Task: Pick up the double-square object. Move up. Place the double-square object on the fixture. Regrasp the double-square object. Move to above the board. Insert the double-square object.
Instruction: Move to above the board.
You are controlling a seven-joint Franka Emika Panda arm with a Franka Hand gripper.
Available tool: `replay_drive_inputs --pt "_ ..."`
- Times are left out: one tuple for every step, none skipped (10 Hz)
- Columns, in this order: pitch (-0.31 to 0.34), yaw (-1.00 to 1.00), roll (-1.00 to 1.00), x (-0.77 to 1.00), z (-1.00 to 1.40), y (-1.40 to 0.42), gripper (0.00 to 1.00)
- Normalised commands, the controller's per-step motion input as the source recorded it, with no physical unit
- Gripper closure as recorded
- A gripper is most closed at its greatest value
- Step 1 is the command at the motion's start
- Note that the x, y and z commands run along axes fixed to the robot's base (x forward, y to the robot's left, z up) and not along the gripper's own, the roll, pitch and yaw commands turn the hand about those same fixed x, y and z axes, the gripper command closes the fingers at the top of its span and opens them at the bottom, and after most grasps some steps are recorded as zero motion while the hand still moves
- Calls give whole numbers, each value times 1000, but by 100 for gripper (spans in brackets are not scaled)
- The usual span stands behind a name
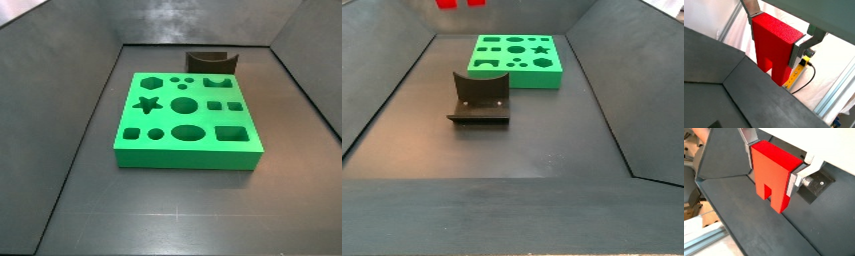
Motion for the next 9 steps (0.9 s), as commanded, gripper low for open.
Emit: replay_drive_inputs --pt "146 48 -73 27 824 -6 100" --pt "155 76 -71 29 604 -15 100" --pt "153 88 -70 26 496 -17 100" --pt "139 111 -69 23 274 -16 100" --pt "-108 -84 -1000 -531 -20 -1000 100" --pt "-129 -83 -1000 -539 -34 -1000 100" --pt "-141 -84 -1000 -560 -31 -1000 100" --pt "-158 -85 -1000 -591 -48 -1000 100" --pt "-173 -93 -1000 -611 -34 -1000 100"
